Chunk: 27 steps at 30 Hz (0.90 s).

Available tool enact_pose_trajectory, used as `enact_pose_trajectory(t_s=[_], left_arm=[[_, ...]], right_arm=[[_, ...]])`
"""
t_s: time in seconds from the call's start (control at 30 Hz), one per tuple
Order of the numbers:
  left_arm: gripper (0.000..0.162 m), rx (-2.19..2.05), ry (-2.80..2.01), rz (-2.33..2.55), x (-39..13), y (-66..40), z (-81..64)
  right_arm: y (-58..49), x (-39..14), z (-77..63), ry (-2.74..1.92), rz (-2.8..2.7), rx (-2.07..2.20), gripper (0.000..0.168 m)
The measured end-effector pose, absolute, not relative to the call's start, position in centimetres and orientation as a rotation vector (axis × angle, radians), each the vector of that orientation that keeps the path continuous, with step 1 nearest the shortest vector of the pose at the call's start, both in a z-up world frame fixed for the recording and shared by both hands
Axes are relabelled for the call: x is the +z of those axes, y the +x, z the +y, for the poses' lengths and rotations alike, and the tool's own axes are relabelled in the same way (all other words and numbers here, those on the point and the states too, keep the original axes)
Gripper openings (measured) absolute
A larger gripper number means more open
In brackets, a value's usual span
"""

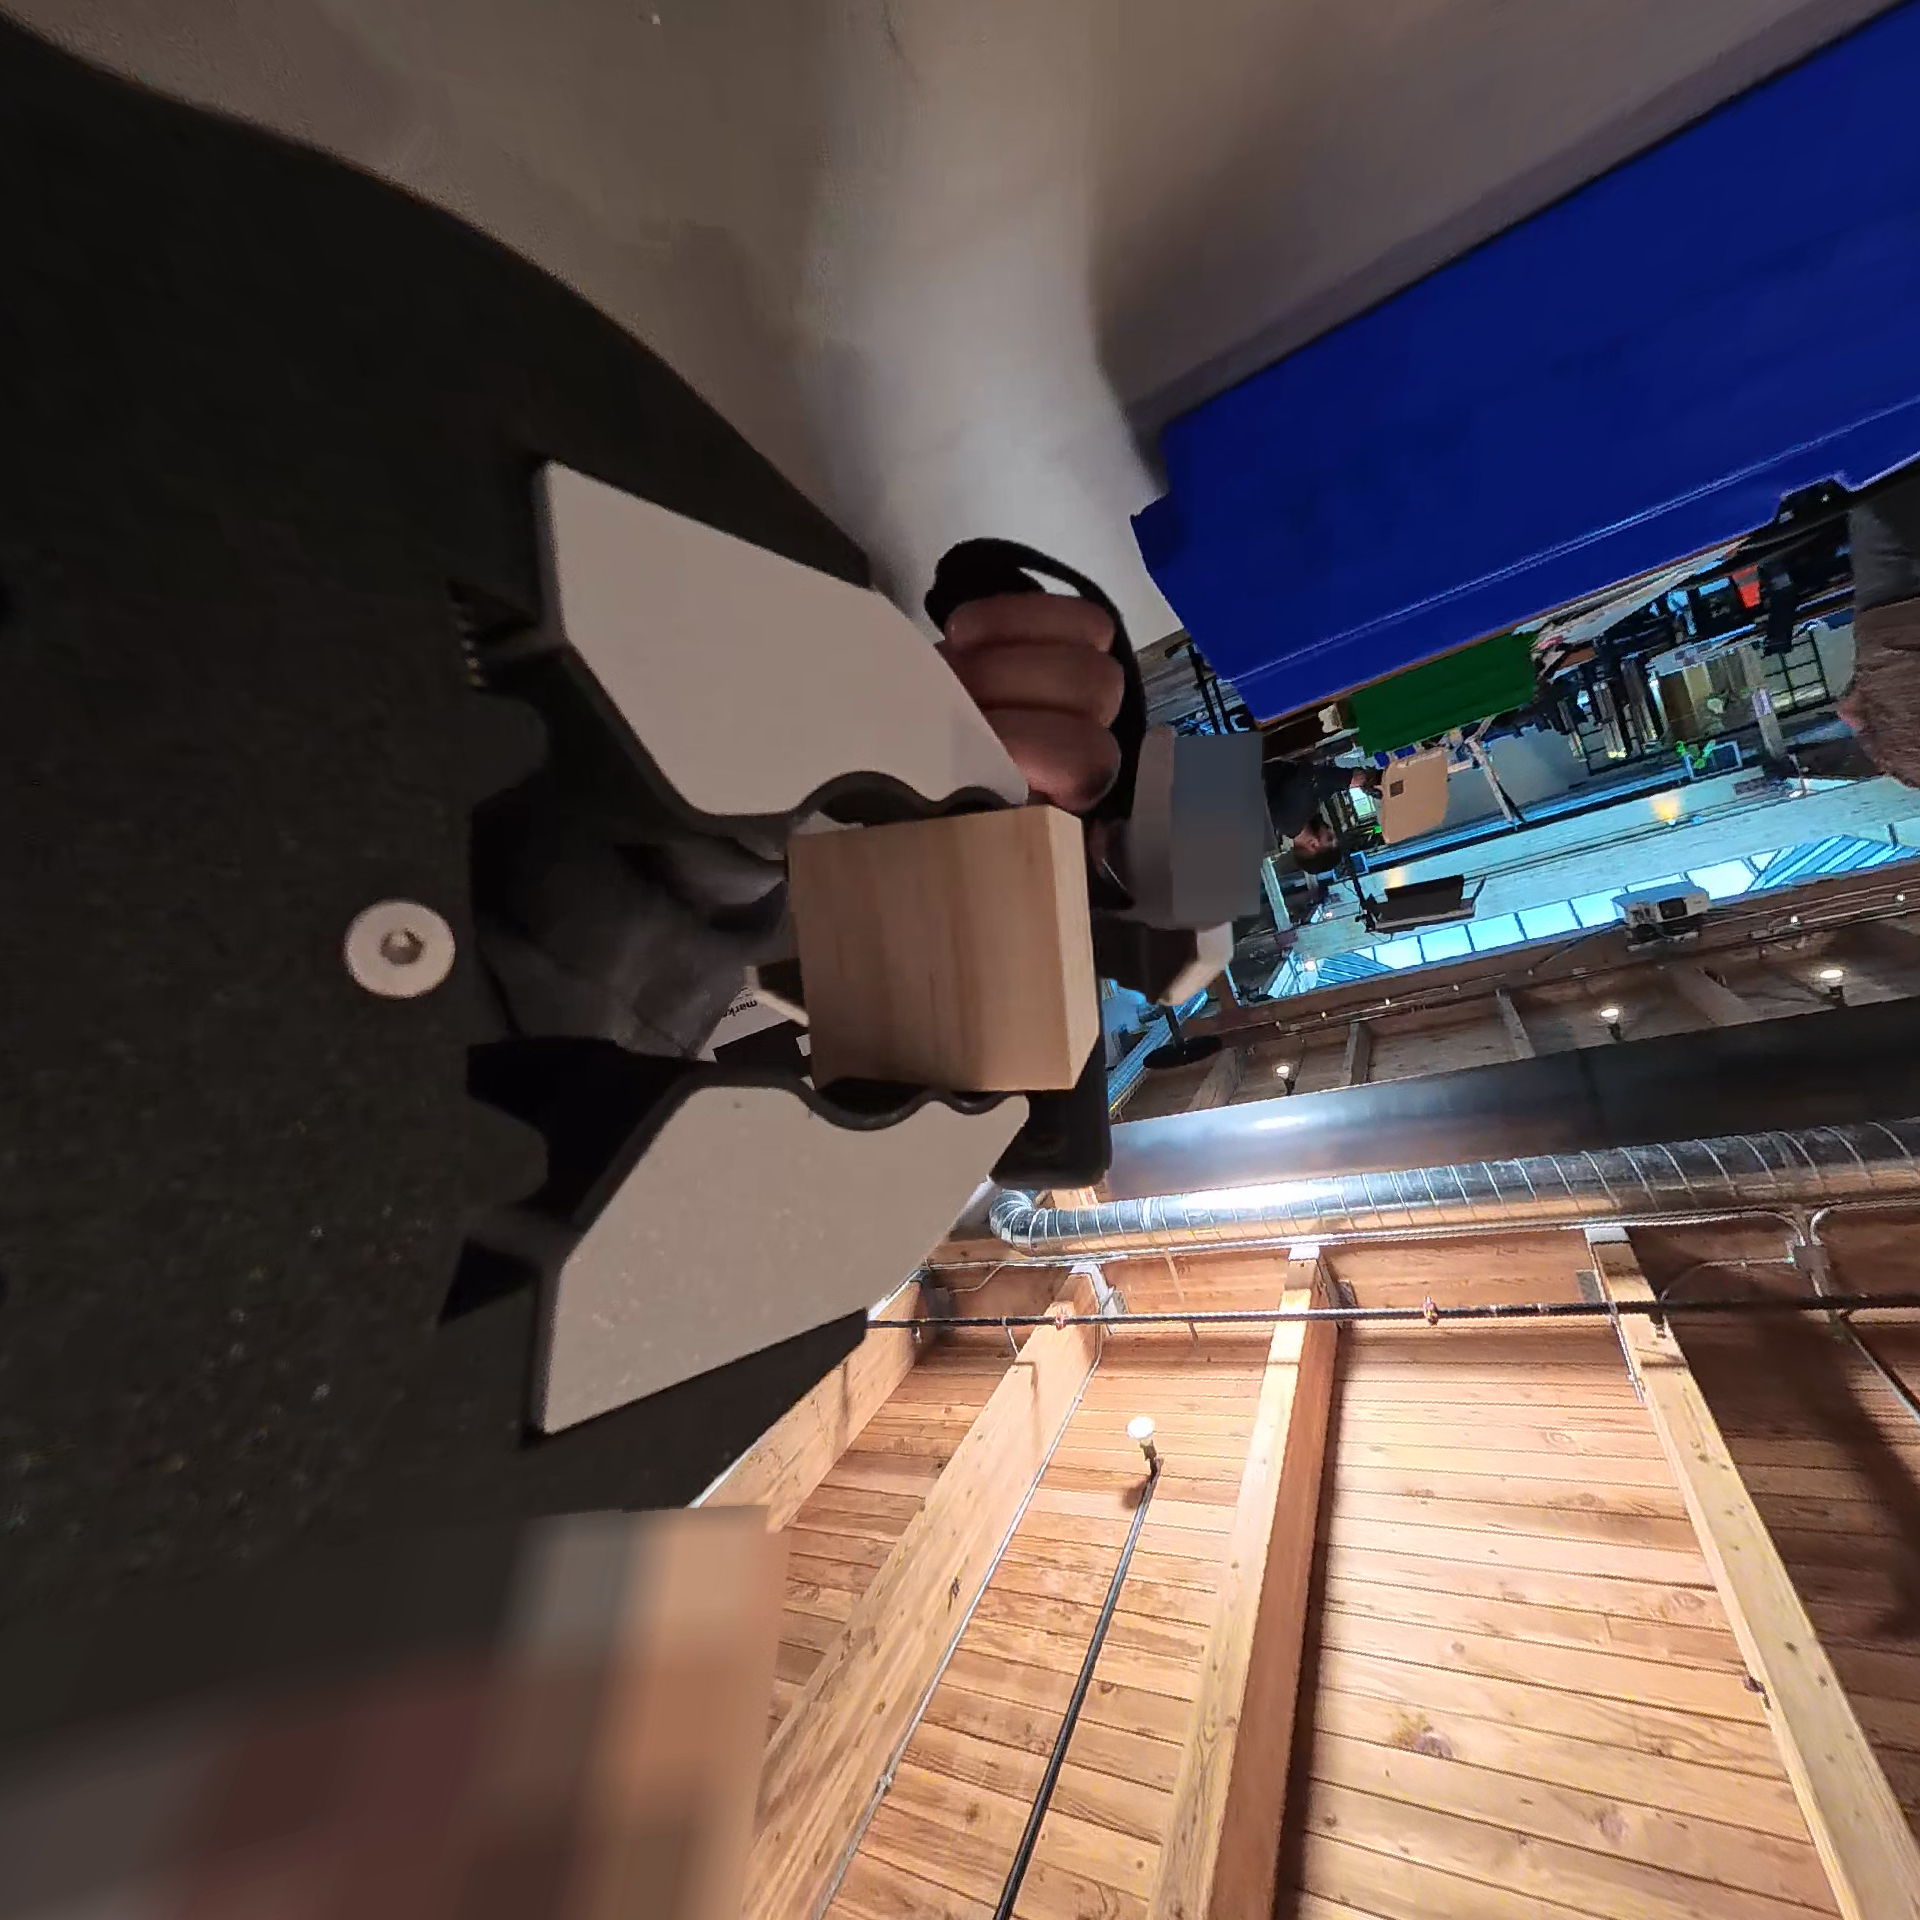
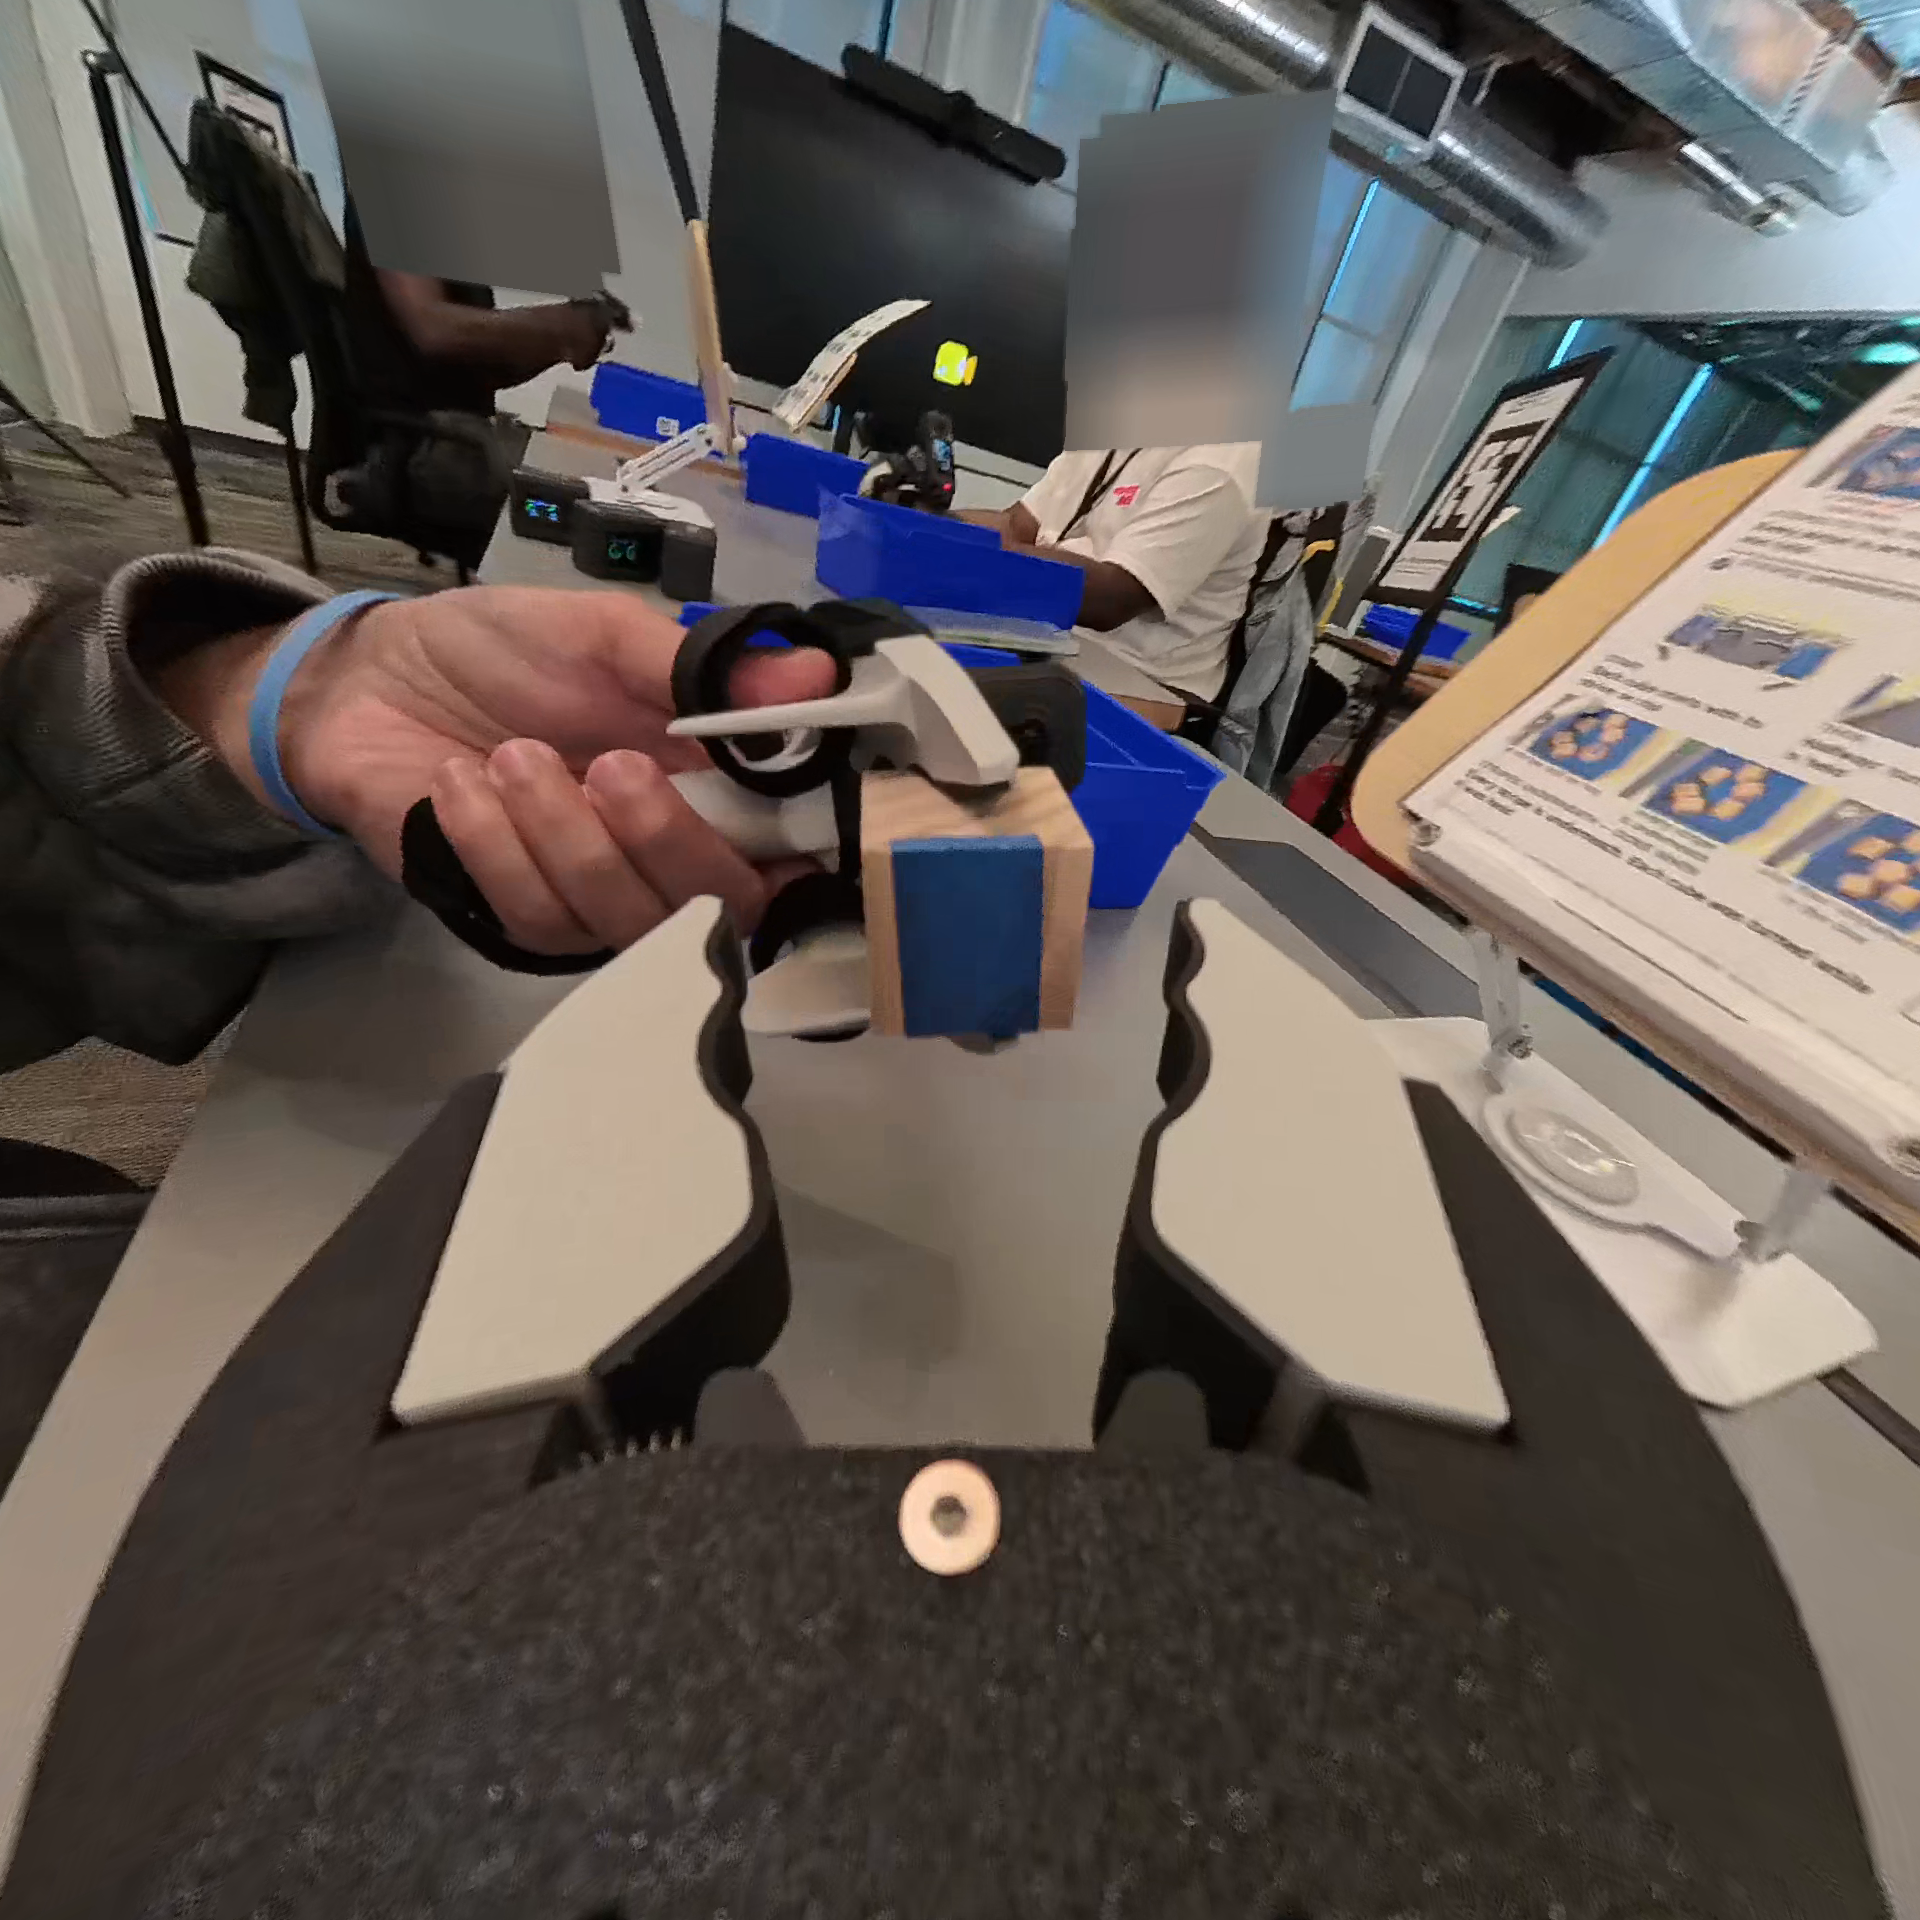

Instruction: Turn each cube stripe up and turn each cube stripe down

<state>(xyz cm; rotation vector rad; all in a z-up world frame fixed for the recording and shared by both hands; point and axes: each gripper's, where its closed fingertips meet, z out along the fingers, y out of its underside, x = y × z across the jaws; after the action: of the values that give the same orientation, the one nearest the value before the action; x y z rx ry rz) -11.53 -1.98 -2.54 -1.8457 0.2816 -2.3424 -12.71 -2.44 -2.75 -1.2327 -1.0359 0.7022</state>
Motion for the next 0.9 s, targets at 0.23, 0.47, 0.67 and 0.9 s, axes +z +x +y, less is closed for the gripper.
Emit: enact_pose_trajectory(t_s=[0.23, 0.47, 0.67, 0.9], left_arm=[[0.045, -2.436, -1.839, 0.291, -2.7, -11.5, -2.7], [0.064, -2.243, -1.850, 0.423, -2.3, -12.6, -2.8], [0.071, -1.443, -1.941, 0.677, -6.5, -17.3, -3.5], [0.066, -1.068, -1.927, 0.725, -9.5, -20.6, -5.1]], right_arm=[[-15.0, -3.7, -1.8, -1.267, -1.061, 0.765, 0.044], [-13.8, -2.4, -2.5, -1.249, -1.042, 0.753, 0.045], [-11.1, -0.9, -1.9, -1.264, -0.985, 0.681, 0.045], [-2.9, 1.9, 2.2, -1.519, -0.711, 0.500, 0.045]])
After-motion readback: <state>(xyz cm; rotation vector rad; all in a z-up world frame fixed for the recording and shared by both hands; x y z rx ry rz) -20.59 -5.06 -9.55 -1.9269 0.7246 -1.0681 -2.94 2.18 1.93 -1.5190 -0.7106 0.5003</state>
